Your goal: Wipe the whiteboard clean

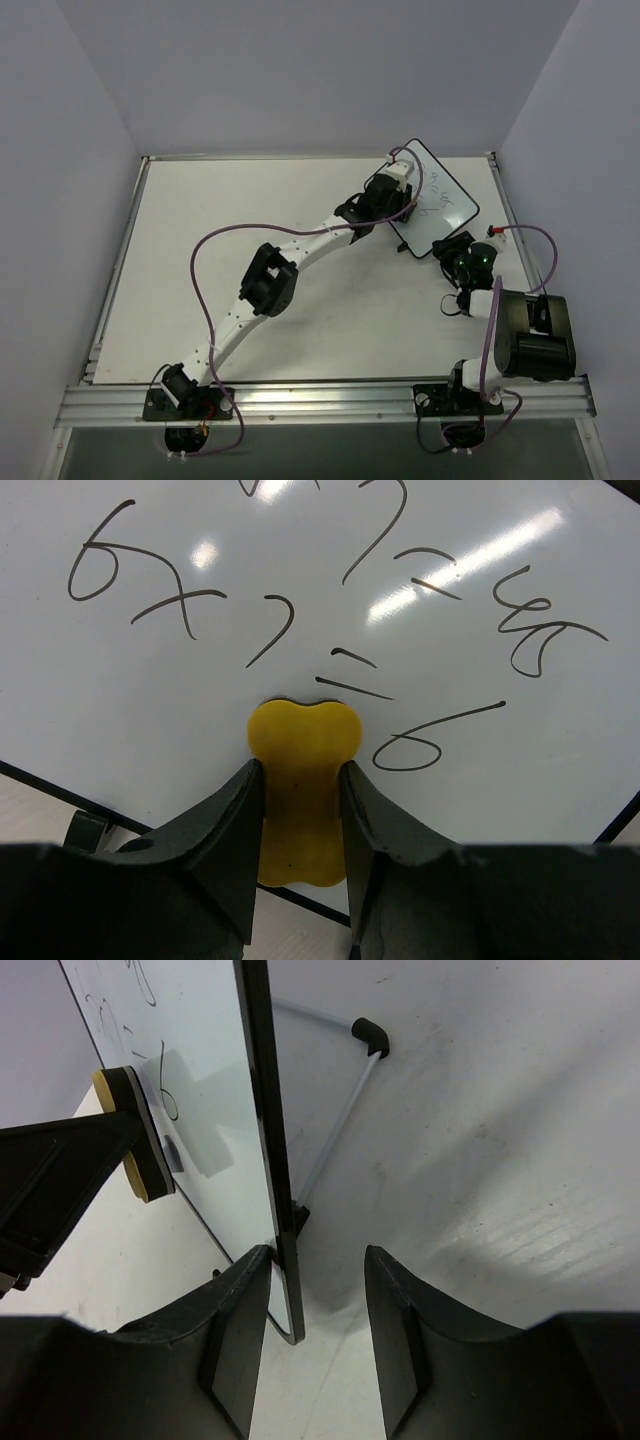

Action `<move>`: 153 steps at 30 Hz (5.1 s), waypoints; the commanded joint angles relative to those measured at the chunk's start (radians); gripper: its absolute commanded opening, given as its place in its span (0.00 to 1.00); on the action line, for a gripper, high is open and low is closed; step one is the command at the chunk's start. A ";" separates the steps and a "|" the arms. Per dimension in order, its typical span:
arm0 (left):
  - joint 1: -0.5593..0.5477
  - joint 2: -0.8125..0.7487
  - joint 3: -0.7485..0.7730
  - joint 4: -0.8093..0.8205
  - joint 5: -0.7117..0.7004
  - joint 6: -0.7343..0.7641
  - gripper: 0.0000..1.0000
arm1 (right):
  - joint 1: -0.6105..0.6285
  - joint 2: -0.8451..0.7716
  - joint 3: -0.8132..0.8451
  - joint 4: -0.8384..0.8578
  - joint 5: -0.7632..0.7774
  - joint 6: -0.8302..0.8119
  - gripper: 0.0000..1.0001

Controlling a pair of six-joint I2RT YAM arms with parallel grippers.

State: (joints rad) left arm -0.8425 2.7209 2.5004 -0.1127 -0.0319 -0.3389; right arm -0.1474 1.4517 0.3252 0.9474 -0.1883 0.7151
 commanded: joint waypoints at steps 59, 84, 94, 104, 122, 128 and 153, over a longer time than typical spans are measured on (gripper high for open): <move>0.122 -0.331 -0.402 0.223 0.015 -0.069 0.02 | 0.307 0.242 0.012 0.163 0.033 0.064 0.00; 0.137 -0.412 -0.534 0.286 0.020 -0.094 0.02 | 0.382 0.182 -0.015 -0.035 0.016 0.030 0.00; 0.137 -0.415 -0.543 0.297 0.023 -0.098 0.02 | 0.433 0.168 -0.017 -0.096 0.070 0.050 0.06; 0.143 -0.418 -0.534 0.297 0.026 -0.097 0.02 | 0.473 0.079 -0.035 -0.183 0.138 0.069 0.48; 0.218 -0.535 -0.637 0.326 0.029 -0.141 0.02 | 0.620 -0.245 0.515 -0.773 0.484 -0.152 0.52; 0.227 -0.573 -0.672 0.331 0.032 -0.149 0.02 | 0.349 -0.007 0.785 -0.746 0.377 -0.230 0.53; 0.281 -0.595 -0.764 0.389 0.130 -0.183 0.02 | -0.059 0.375 1.078 -0.645 -0.026 -0.249 0.50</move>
State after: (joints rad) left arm -0.5720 2.1868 1.7443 0.2100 0.0700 -0.5167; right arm -0.1627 1.8034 1.3811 0.2501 -0.0887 0.4679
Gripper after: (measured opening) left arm 0.411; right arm 0.510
